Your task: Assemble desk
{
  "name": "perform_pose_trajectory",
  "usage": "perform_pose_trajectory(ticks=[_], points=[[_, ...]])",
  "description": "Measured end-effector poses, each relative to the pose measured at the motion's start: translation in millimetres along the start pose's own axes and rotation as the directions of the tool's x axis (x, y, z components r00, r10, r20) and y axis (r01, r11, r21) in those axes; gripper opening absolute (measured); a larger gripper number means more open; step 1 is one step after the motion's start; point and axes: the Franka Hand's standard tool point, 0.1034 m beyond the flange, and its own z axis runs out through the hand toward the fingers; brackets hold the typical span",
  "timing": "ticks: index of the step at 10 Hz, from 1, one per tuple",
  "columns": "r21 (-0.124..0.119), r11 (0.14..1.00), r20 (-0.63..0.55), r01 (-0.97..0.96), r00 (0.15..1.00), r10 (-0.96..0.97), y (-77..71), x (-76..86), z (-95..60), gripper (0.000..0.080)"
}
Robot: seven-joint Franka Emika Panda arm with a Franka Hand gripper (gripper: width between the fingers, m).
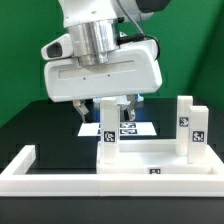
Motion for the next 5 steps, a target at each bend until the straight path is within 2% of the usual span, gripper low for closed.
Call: perform_pose_trajectory(ticks=[1, 3, 4, 5], points=[[-0.001, 0.999, 0.001, -0.044, 0.999, 0.044, -0.5, -0.3, 0.5, 0.0649], [0.0, 0.998, 0.001, -0.059, 0.998, 0.059, -0.3, -0.3, 0.6, 0.0404], [-0.004, 0.989, -0.001, -0.146, 0.989, 0.146, 2.0, 0.2, 0.1, 0.0298], [-0.005, 0.977, -0.001, -0.214, 0.977, 0.214, 3.1, 0.3, 0.2, 0.0298]])
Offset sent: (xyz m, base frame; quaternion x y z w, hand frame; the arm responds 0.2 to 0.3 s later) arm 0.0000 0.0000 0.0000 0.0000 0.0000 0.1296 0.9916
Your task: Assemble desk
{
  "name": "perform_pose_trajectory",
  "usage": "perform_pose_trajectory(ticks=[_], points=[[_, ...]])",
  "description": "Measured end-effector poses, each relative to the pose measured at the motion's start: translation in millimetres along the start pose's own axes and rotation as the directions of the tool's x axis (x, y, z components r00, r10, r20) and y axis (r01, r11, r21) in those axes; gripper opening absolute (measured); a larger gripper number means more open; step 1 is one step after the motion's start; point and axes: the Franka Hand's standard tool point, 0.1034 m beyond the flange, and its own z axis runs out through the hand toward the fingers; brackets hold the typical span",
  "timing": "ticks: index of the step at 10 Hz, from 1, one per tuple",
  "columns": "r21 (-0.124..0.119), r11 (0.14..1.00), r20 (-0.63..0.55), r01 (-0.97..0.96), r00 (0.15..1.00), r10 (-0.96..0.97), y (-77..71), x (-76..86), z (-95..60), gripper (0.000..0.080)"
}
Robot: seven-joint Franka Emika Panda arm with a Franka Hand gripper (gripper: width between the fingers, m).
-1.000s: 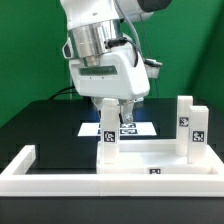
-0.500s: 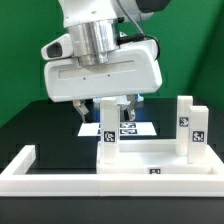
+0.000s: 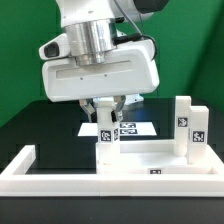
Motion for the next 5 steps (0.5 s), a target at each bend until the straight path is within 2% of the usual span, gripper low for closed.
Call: perform_pose_trajectory(ticks=[3, 4, 5], points=[[-0.001, 0.963, -0.001, -0.27, 0.963, 0.27, 5.0, 1.7, 0.4, 0.0294], [-0.001, 0.896, 0.003, -0.444, 0.896, 0.444, 2.8, 0.5, 0.8, 0.0294], [0.018, 0.78, 0.014, -0.625, 0.78, 0.625, -1.1, 1.0, 1.2, 0.0293]])
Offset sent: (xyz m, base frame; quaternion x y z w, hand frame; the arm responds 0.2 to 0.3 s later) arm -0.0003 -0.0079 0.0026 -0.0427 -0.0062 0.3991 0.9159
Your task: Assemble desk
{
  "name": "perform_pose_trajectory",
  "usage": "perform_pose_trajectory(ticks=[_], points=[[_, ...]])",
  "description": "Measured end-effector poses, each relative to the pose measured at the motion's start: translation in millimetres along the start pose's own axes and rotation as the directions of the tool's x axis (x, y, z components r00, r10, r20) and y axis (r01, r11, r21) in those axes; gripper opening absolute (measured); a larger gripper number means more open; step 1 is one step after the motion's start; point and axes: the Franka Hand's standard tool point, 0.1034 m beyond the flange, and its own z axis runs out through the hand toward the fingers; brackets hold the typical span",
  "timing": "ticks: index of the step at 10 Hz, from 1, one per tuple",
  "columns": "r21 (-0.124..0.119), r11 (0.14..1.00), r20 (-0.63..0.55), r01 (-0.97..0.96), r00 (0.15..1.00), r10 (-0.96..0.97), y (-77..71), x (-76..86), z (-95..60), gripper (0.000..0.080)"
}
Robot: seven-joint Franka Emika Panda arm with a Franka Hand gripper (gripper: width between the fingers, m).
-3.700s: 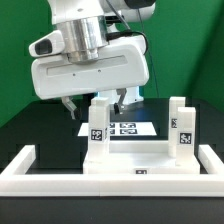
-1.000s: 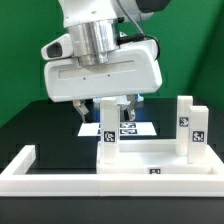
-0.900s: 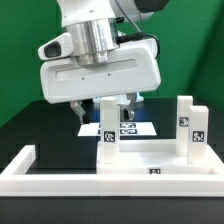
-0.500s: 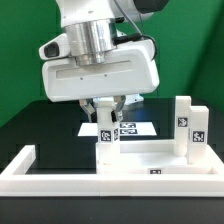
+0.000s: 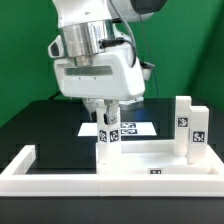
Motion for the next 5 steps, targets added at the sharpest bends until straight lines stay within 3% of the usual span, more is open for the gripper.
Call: perform_pose_trajectory(ticks=[2, 5], points=[[0.088, 0.925, 0.018, -0.371, 0.929, 0.371, -9.8, 3.4, 0.4, 0.0294], [0.09, 0.883, 0.026, -0.461, 0.887, 0.46, -9.3, 3.6, 0.6, 0.0296]])
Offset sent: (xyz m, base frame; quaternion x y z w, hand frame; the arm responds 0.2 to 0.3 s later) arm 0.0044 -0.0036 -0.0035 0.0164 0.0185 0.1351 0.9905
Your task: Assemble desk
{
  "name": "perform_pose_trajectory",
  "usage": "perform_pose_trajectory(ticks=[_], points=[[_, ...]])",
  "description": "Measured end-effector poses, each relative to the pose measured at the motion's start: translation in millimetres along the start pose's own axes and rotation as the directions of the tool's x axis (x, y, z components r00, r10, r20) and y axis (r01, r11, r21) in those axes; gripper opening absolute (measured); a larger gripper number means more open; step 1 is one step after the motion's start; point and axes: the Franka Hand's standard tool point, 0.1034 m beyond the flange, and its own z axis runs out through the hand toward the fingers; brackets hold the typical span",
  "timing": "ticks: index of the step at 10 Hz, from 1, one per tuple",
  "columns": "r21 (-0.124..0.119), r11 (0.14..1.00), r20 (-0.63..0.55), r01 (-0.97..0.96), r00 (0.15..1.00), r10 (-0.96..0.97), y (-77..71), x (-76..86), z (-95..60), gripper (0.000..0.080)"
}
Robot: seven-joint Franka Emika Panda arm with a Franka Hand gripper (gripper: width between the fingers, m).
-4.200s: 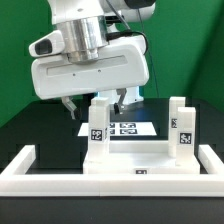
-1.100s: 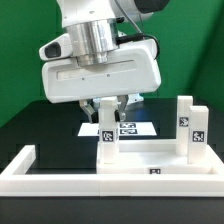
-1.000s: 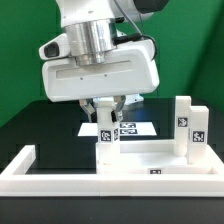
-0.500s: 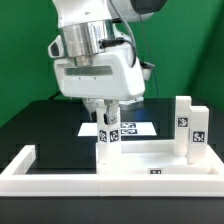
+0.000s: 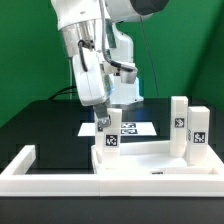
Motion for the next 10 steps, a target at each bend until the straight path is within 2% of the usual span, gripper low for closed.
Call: perform_pose_trajectory(ticks=[1, 2, 3, 4, 7, 8, 9, 10], points=[[-0.004, 0.996, -0.004, 0.085, 0.996, -0.085, 0.4, -0.9, 0.7, 0.0296], [-0.022, 0.951, -0.021, 0.309, 0.951, -0.309, 1.0, -4.2, 1.8, 0.0528], [-0.031, 0.879, -0.017, 0.475, 0.879, -0.476, 1.5, -7.8, 3.0, 0.0528], [-0.033, 0.833, -0.014, 0.552, 0.833, -0.552, 1.6, -8.0, 3.2, 0.0617], [-0.037, 0.699, -0.007, 0.715, 0.699, -0.715, 2.0, -7.2, 3.7, 0.0643], [-0.052, 0.574, -0.005, 0.817, 0.575, -0.818, 2.2, -6.0, 3.8, 0.0648], [-0.079, 0.362, -0.005, 0.929, 0.363, -0.932, 0.7, -5.6, 4.1, 0.0649], [-0.099, 0.196, 0.017, 0.976, 0.199, -0.98, 0.9, -8.3, 6.3, 0.0649]])
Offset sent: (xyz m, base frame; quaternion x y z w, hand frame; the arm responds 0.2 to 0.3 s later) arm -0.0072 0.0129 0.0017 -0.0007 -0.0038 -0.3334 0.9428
